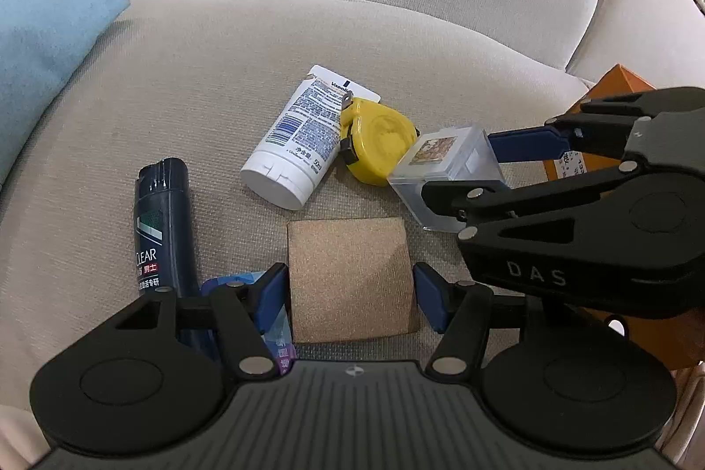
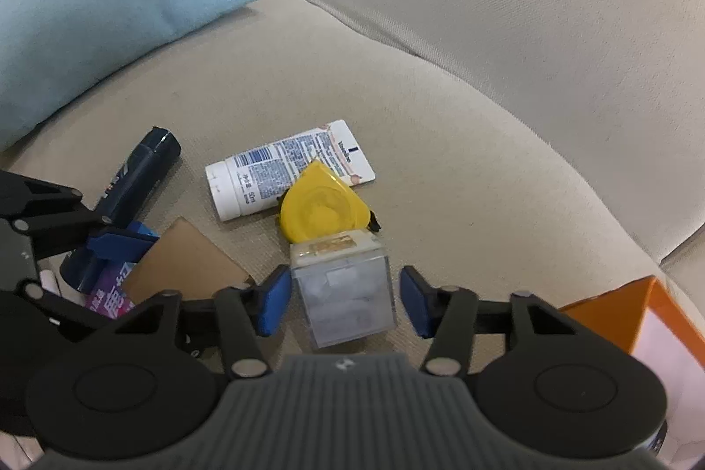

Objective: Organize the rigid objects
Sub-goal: 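Carry the cardboard box and clear cube box over the orange box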

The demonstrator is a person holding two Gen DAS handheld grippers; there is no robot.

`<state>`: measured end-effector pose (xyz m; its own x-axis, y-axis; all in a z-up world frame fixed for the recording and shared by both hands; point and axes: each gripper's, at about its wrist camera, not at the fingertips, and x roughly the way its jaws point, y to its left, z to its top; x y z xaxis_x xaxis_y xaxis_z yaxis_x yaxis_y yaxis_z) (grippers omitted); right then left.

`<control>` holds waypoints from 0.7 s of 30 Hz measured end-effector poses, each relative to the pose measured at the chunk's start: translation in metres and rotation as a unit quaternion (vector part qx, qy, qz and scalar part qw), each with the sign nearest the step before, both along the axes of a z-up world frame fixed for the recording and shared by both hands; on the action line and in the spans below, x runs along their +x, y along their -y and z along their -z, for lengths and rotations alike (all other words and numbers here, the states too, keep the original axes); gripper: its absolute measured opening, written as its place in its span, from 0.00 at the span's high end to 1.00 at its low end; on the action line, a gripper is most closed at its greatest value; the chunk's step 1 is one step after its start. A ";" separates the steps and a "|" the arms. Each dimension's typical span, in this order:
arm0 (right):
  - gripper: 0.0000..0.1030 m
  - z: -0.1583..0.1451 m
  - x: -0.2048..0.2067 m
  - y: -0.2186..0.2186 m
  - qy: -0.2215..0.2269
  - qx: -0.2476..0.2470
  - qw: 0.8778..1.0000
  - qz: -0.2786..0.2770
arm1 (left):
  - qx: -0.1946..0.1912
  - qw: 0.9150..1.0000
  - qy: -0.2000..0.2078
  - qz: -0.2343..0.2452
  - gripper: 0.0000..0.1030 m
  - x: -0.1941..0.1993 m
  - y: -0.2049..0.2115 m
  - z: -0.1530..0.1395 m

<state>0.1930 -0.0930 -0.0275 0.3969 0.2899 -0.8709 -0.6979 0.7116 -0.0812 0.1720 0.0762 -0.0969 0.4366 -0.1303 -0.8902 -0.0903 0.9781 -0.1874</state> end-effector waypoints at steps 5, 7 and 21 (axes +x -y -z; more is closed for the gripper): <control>0.51 -0.005 -0.005 0.004 0.000 0.010 0.999 0.031 | -0.008 1.000 0.012 0.023 0.32 -0.005 -0.002 0.000; 0.51 -0.009 -0.011 0.008 0.000 0.018 0.999 0.039 | -0.010 0.999 0.018 0.025 0.32 -0.008 -0.002 -0.003; 0.51 -0.089 -0.066 0.071 0.078 0.052 0.992 0.080 | -0.008 0.994 0.087 0.065 0.32 -0.042 0.020 -0.077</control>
<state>0.1272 -0.1642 0.0617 0.5732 0.2968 -0.7637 -0.5598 0.8225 -0.1004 0.1303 0.0563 -0.0201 0.5629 -0.2091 -0.7996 0.0726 0.9762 -0.2042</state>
